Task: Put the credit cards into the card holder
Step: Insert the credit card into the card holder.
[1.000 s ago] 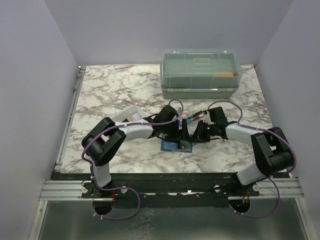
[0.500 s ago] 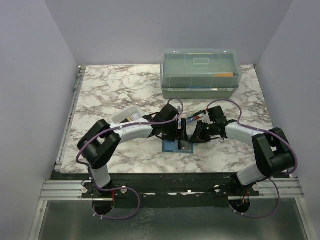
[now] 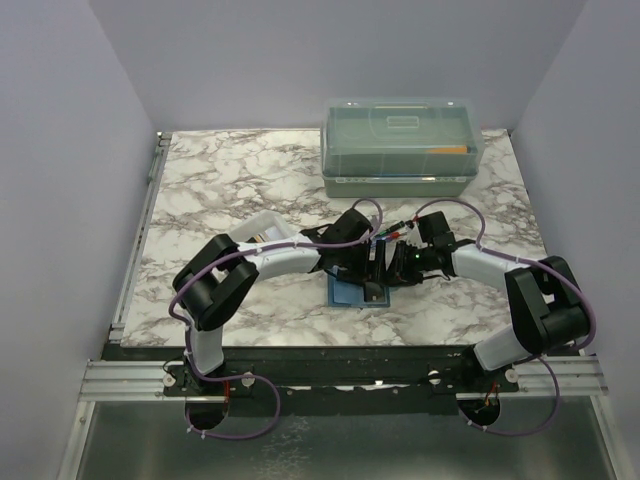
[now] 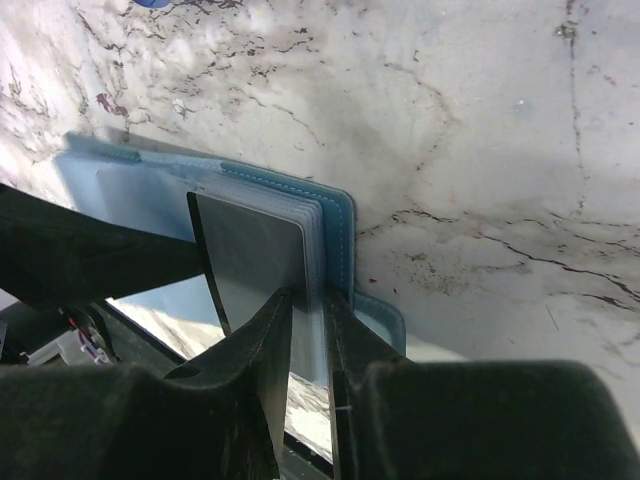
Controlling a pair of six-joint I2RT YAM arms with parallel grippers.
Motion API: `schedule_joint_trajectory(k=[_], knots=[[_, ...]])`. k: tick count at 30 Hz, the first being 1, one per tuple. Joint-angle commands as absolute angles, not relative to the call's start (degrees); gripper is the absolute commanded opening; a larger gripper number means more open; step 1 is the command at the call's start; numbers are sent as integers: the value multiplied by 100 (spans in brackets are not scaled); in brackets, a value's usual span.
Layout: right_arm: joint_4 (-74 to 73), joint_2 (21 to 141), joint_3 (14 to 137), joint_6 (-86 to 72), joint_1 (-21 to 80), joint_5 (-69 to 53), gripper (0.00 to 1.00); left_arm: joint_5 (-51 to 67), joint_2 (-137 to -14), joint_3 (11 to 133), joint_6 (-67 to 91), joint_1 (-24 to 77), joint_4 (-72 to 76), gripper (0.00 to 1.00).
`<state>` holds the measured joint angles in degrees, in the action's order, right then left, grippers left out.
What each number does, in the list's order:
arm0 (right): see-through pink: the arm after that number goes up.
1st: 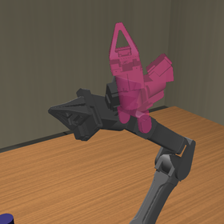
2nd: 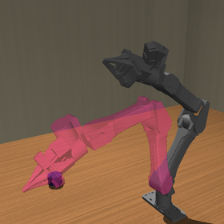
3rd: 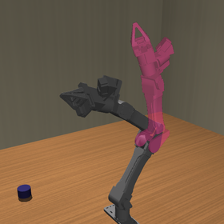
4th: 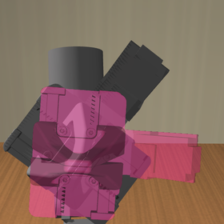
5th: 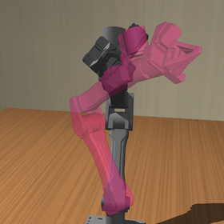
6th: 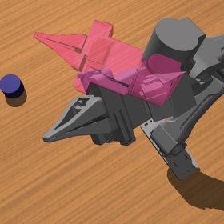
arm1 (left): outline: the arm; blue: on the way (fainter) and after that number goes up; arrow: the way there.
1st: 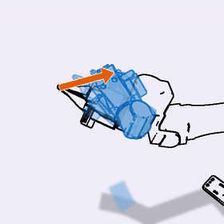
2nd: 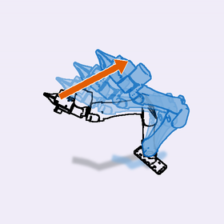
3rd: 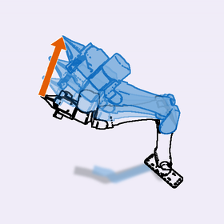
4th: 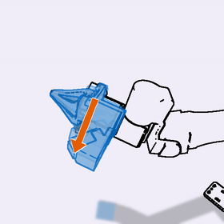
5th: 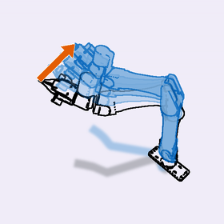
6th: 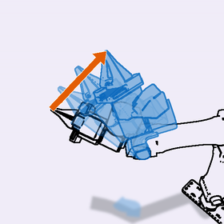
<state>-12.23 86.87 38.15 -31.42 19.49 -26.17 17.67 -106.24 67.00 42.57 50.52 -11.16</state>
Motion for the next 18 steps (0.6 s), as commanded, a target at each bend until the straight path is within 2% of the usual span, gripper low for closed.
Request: schedule_joint_trajectory(k=[1, 6, 9, 18], knots=[[-1420, 8642, 3711, -3050, 1978, -2525, 23, 2314, -10570, 6900, 4409, 5243, -611, 78], [-1546, 8471, 3662, -3077, 1978, -2317, 24, 2083, -10206, 6663, 4232, 5182, -712, 81], [-1735, 8324, 3726, -3029, 1978, -2094, 29, 1935, -9865, 6405, 4166, 4942, -944, 83], [-2035, 7984, 3860, -2726, 2160, -1989, 55, 716, -9198, 5873, 4092, 4796, -1905, 87]])
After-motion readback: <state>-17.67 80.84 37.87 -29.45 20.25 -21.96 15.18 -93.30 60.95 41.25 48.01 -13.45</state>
